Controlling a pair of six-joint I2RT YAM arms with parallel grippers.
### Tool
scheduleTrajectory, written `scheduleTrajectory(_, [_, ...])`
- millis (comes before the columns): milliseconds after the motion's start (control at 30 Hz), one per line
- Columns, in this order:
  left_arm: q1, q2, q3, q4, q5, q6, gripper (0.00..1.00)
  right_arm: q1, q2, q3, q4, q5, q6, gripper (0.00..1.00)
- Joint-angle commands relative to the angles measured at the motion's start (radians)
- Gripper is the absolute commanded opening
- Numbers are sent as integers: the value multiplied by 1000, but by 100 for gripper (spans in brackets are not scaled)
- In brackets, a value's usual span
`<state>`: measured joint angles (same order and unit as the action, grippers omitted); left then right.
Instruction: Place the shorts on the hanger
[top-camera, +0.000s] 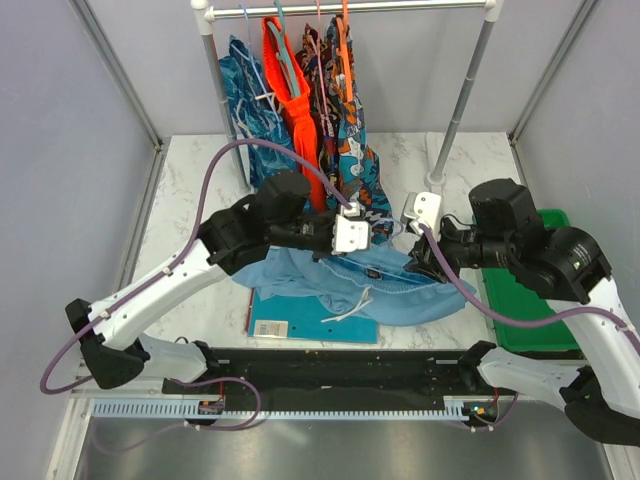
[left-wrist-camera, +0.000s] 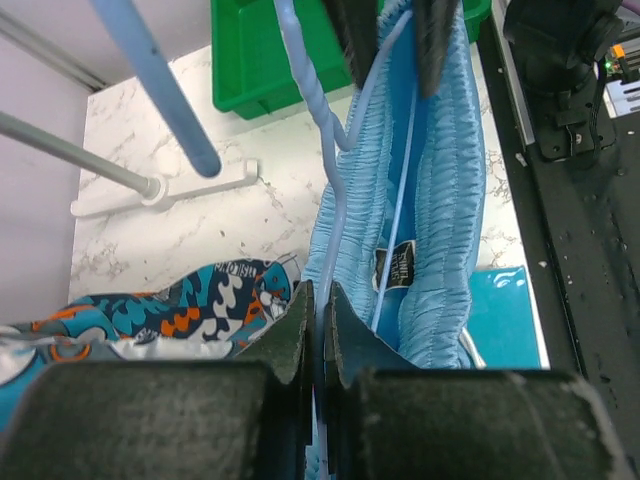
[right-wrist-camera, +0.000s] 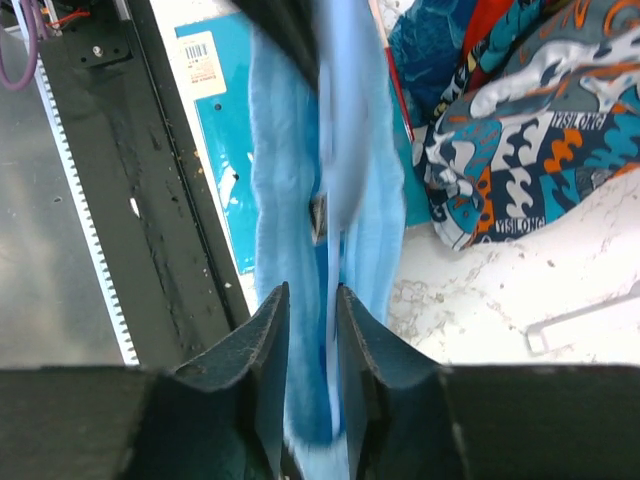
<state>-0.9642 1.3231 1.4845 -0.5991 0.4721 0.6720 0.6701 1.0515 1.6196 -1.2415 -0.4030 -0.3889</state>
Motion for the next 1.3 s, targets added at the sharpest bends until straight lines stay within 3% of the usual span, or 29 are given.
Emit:
scheduleTrajectory(0, [70, -85, 2, 64, 88, -60, 2, -1, -54, -67, 13, 39, 1, 36])
scheduleTrajectory(133, [114, -120, -3, 59, 137, -81, 2, -1, -82, -105, 13, 55, -4, 39])
scheduleTrajectory(300, [160, -153, 10, 44, 227, -115, 2, -1, -111, -181, 19, 118, -21, 26])
scheduleTrajectory(467, [197, -162, 17, 9, 290, -114, 2, -1, -137, -152, 4, 104, 22, 25])
scheduleTrajectory(567, [202, -148, 28, -4, 344, -107, 2, -1, -137, -106, 8, 79, 31, 37])
scheduleTrajectory(600, [202, -137, 43, -2, 367, -114, 2, -3, -136, -92, 17, 66, 47, 54])
scheduleTrajectory(633, [202, -115, 52, 2, 393, -127, 2, -1, -127, -78, 28, 50, 53, 62])
scheduleTrajectory(667, [199, -98, 62, 7, 436, -138, 2, -1, -122, -52, 46, 18, 62, 67])
scheduleTrajectory(767, [185, -47, 106, 19, 470, -167, 2, -1, -101, -14, 59, -32, 79, 68])
scheduleTrajectory(867, [174, -18, 140, 41, 491, -172, 2, -1, -102, -23, 47, -36, 87, 64])
scheduleTrajectory(933, [171, 1, 157, 59, 502, -193, 2, -3, -119, -43, 43, -48, 94, 57])
scheduleTrajectory(967, [170, 8, 161, 80, 517, -199, 2, -1, -126, -59, 45, -53, 99, 46])
scheduleTrajectory(1000, [165, 25, 160, 97, 522, -207, 2, -1, -133, -66, 43, -57, 107, 19])
scheduleTrajectory(1033, [165, 33, 157, 116, 520, -235, 2, -1, -148, -70, 40, -59, 116, 6])
scheduleTrajectory(1067, [162, 42, 151, 164, 534, -250, 2, -1, -156, -73, 31, -59, 140, 0])
scheduleTrajectory(1267, [79, 151, 143, 355, 482, -327, 2, -98, -277, -99, -3, -43, 272, 0])
